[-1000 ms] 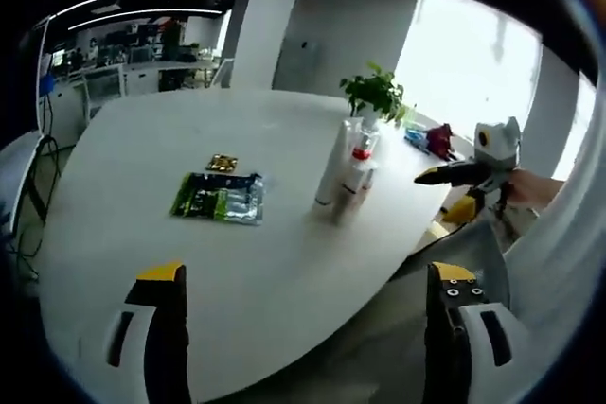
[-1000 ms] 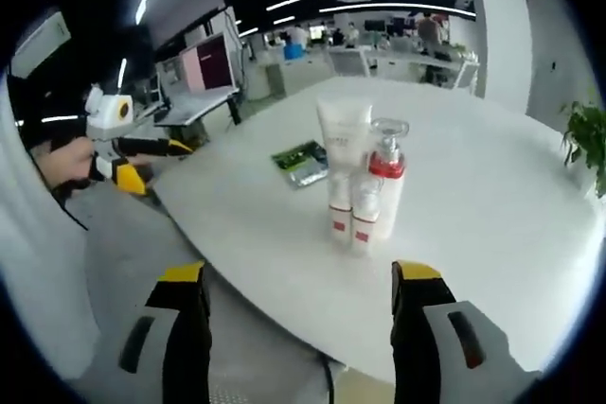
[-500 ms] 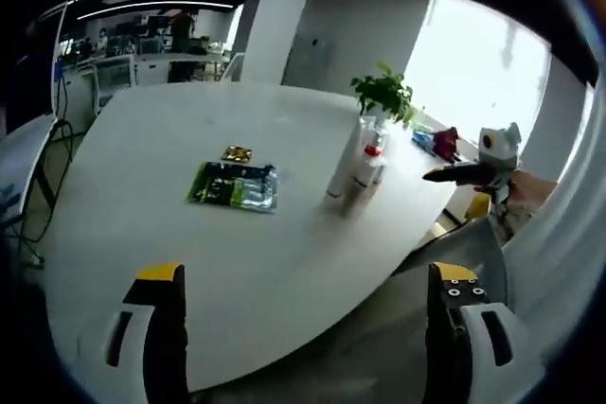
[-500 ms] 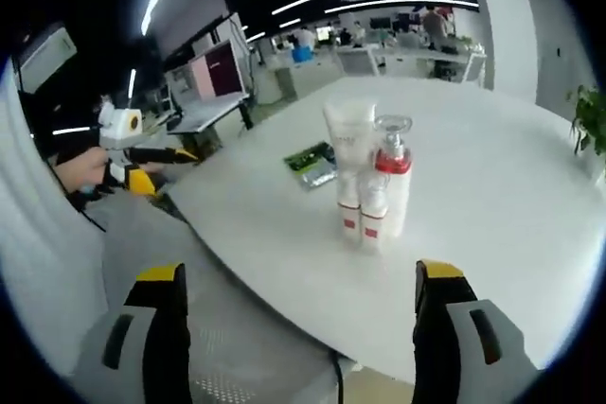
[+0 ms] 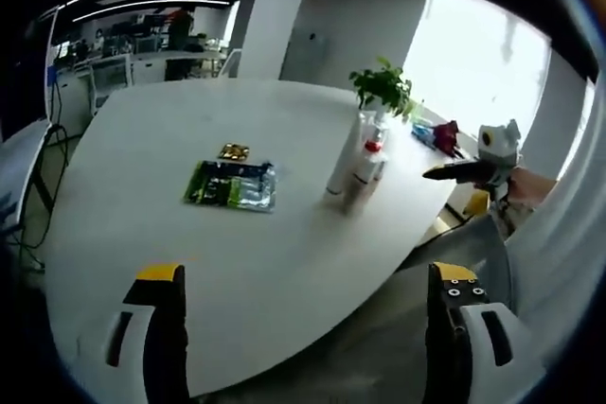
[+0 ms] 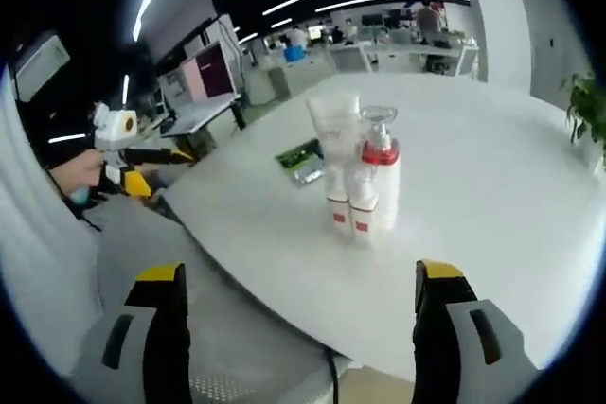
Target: Arrange the skincare products in the storage area until every visible bottle or jar stands upright without overlapping.
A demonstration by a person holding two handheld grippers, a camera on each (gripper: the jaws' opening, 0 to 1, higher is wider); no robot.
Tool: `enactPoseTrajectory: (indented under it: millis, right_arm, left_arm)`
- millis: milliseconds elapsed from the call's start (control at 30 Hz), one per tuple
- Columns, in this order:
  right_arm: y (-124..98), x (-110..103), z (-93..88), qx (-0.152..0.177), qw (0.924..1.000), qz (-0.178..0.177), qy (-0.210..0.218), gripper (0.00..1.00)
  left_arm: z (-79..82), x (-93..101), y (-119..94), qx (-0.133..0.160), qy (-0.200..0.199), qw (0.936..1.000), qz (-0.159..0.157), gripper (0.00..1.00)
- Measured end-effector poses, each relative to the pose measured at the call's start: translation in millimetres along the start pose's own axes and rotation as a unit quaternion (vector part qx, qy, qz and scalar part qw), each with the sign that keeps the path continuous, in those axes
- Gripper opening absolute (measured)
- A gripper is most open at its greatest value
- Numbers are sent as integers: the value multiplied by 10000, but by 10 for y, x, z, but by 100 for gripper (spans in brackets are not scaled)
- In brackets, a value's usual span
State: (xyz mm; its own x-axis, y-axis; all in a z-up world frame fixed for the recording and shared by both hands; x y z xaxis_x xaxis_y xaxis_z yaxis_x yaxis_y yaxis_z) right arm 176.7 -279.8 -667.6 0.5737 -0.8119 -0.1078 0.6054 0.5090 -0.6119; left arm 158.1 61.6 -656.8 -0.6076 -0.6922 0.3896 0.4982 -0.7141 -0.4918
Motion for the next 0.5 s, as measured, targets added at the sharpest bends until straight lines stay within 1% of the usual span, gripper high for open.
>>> enactPoseTrajectory:
  millis: [67, 100, 133, 200, 233, 300, 367, 500]
  right_arm:
    - [10, -1, -2, -25, 10000, 1, -10, 99]
    - [13, 1, -2, -28, 10000, -2, -12, 99]
    - [22, 9, -2, -34, 10000, -16, -8, 99]
    - [36, 15, 0, -25, 10000, -8, 34, 99]
    - [43, 18, -2, -31, 10000, -11, 48, 99]
    - [61, 22, -7, -57, 10000, -14, 50, 99]
    - [67, 18, 3, -77, 9999, -18, 65, 99]
    - [93, 44, -12, -87, 9999, -48, 118, 99]
  left_arm:
    - [10, -33, -3, 41, -23, 10000, 18, 99]
    - [31, -43, -1, 143, -13, 9999, 74, 99]
    - [72, -74, -2, 315, 48, 9993, 197, 98]
    - [81, -67, -8, 252, 81, 9995, 162, 94]
    - [87, -113, -9, 227, 144, 9994, 201, 91]
    - [94, -141, 9, 178, 199, 9994, 200, 91]
    - [114, -180, 38, 157, 167, 9995, 225, 92]
    - [144, -239, 96, 74, 152, 9995, 263, 92]
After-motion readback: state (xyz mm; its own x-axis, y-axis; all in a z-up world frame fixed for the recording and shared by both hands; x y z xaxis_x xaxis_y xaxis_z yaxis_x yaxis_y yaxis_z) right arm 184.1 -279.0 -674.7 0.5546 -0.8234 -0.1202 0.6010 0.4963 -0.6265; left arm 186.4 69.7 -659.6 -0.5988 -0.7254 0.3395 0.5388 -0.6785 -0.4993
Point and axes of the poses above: the point that each gripper's makers call its tool centre point, and the gripper's own axes: y roughly forward along the fingers, x roughly to its right, z roughly out of its top, the point moved 7 cm from there along -y, roughly backward along the fingers, and after that the axes turned 12 degrees about -z, right-handed, at the moved point
